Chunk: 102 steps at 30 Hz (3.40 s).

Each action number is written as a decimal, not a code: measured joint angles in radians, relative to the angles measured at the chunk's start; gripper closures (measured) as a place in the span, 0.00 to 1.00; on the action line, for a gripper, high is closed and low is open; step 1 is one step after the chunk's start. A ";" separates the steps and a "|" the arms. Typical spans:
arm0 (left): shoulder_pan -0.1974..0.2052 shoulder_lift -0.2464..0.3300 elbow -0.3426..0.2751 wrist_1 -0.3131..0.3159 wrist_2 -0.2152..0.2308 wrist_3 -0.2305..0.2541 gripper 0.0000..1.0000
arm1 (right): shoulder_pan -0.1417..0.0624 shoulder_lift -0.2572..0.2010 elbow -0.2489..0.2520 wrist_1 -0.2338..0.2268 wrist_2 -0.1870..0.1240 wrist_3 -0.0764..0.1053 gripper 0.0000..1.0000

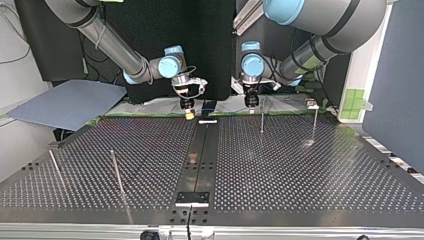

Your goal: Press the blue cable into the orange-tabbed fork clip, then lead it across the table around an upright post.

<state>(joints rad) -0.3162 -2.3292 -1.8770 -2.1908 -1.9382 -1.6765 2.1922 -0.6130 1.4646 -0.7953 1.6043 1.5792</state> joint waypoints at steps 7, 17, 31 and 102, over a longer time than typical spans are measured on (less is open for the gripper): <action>-0.001 0.001 0.001 -0.001 0.000 -0.007 0.99 | -0.001 0.000 -0.002 0.001 -0.001 0.000 1.00; -0.021 0.005 0.049 -0.055 -0.005 0.011 0.99 | -0.001 -0.002 -0.055 0.053 0.012 -0.016 1.00; -0.058 0.116 0.079 -0.190 -0.026 0.009 0.99 | 0.000 -0.101 -0.093 0.192 0.024 -0.019 1.00; -0.106 0.539 0.434 -0.582 0.012 -0.002 0.99 | -0.007 -0.540 -0.282 0.574 0.179 -0.040 1.00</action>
<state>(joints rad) -0.4221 -1.7902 -1.4430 -2.7724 -1.9258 -1.6781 2.1851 -1.1528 1.1822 -0.2214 1.7837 1.5395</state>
